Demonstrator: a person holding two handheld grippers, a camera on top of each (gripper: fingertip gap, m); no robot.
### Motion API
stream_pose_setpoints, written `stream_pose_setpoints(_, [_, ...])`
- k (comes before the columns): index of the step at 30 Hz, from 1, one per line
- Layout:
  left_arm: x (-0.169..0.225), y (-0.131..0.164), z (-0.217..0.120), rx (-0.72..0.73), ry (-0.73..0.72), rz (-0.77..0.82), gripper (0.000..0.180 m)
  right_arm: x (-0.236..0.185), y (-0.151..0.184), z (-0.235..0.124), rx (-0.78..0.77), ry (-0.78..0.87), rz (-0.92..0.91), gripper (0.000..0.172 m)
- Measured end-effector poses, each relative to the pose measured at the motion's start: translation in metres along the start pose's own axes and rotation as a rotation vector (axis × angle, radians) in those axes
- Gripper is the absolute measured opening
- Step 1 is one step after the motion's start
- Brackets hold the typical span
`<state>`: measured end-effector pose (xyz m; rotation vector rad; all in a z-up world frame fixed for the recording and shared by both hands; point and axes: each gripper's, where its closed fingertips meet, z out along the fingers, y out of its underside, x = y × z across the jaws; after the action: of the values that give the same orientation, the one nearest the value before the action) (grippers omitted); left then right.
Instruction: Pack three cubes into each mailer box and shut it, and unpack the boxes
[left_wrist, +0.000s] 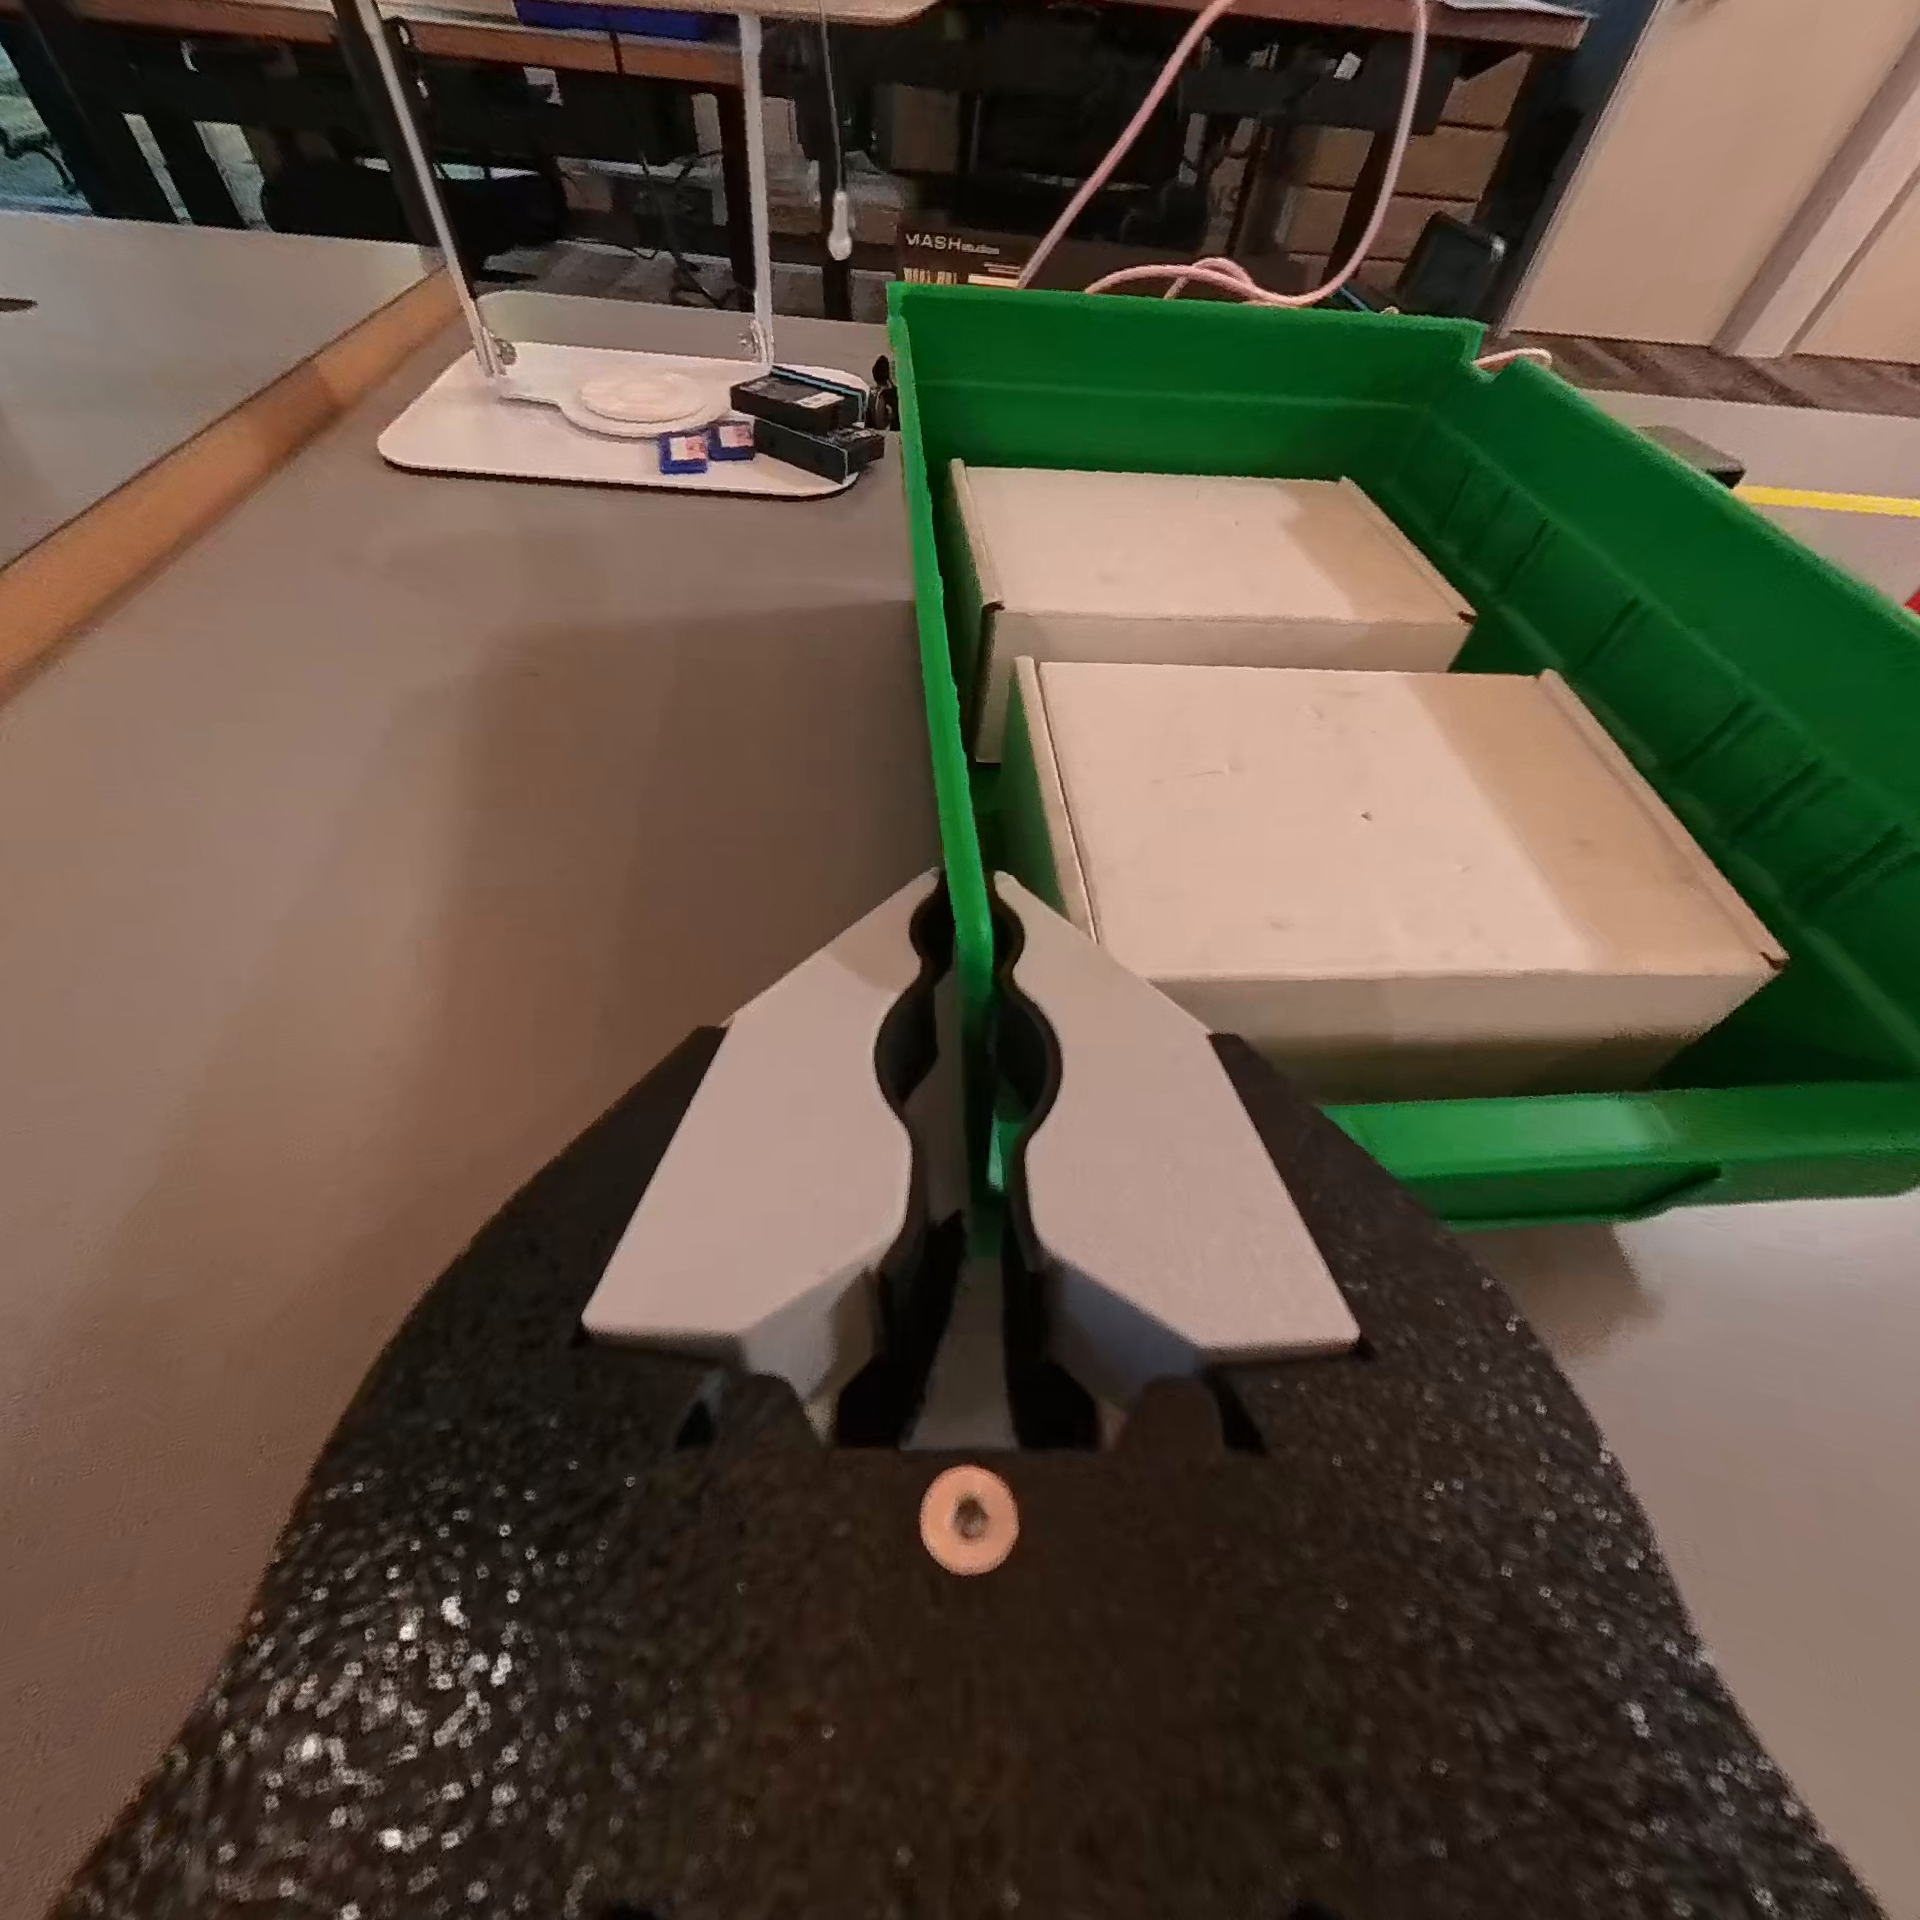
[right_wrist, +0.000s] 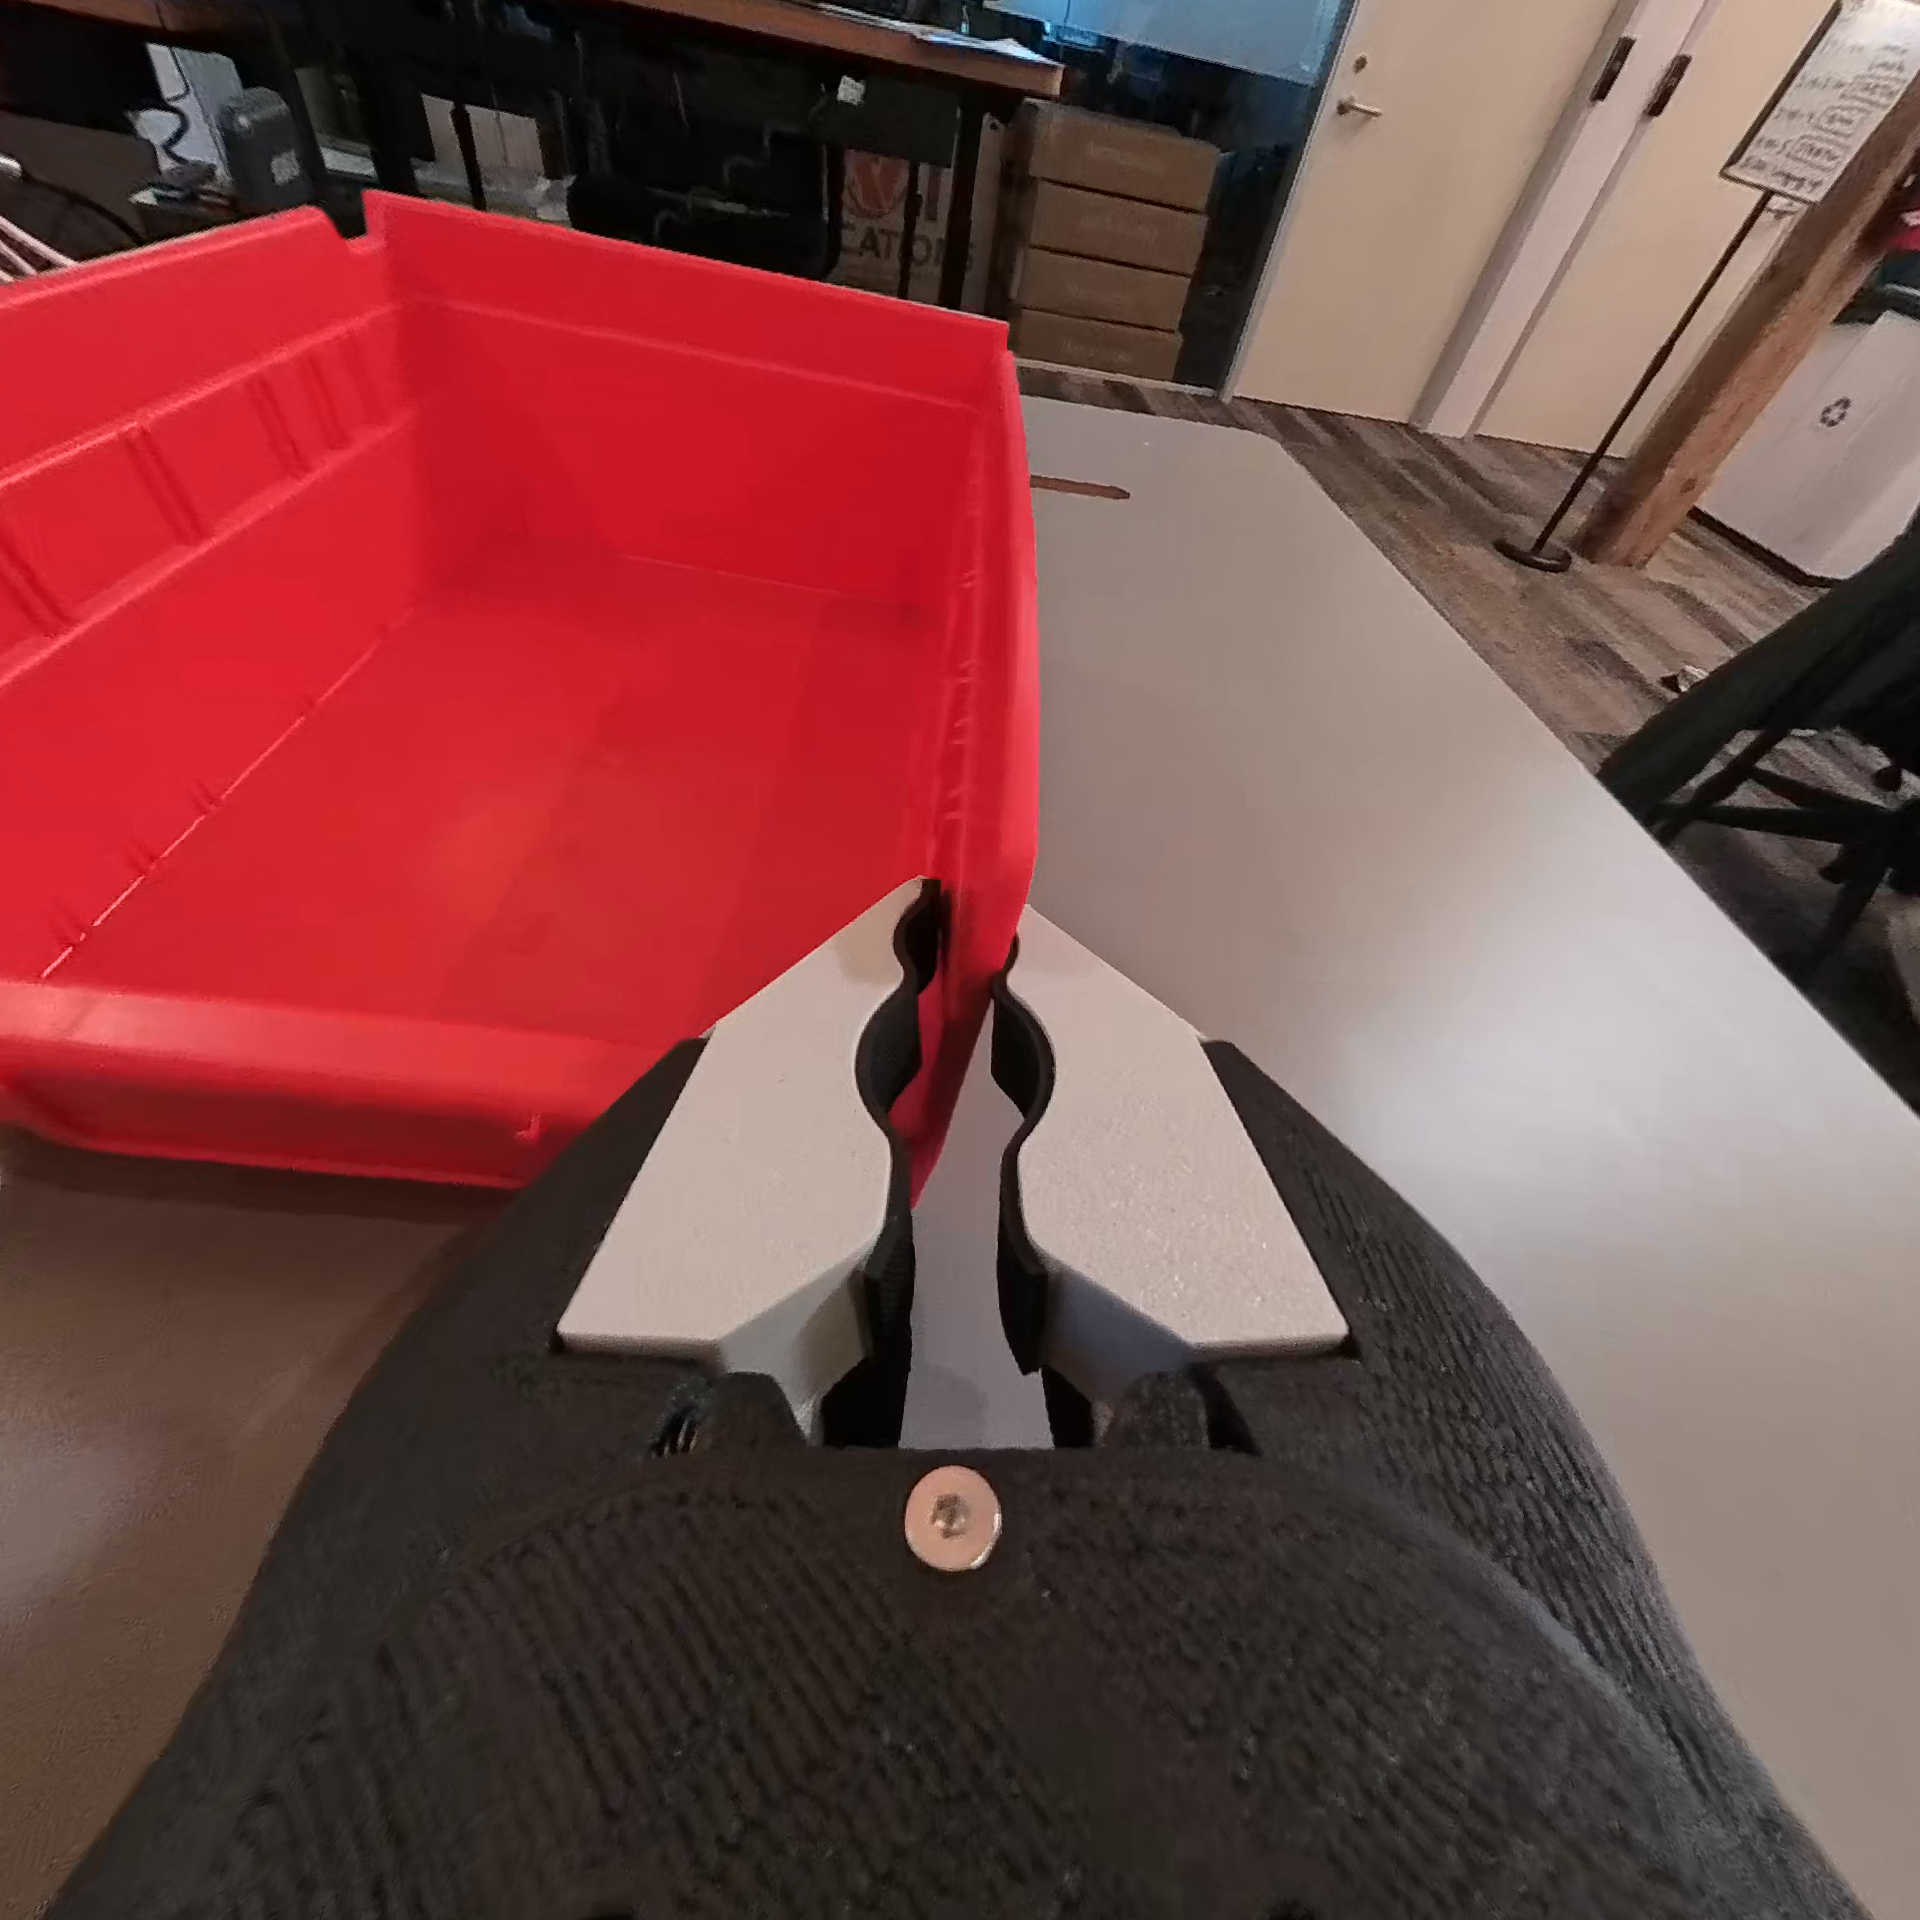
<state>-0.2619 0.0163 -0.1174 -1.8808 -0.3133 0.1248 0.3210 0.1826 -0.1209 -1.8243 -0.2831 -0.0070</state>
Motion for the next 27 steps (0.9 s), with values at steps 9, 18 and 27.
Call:
stream_pose_setpoints(9, [-0.018, 0.001, -0.008, -0.009, 0.012, 0.088, 0.003, 0.03, 0.006, -0.007, -0.018, 0.032, 0.039, 0.008])
stream_pose_setpoints(18, [-0.039, 0.002, -0.015, -0.022, -0.031, 0.059, 0.003, 0.059, 0.014, -0.016, -0.027, 0.075, 0.087, 0.009])
stream_pose_setpoints(27, [-0.093, -0.014, -0.037, 0.059, -0.362, 0.014, 0.078, 0.085, -0.011, -0.046, 0.093, 0.15, 0.146, 0.045])
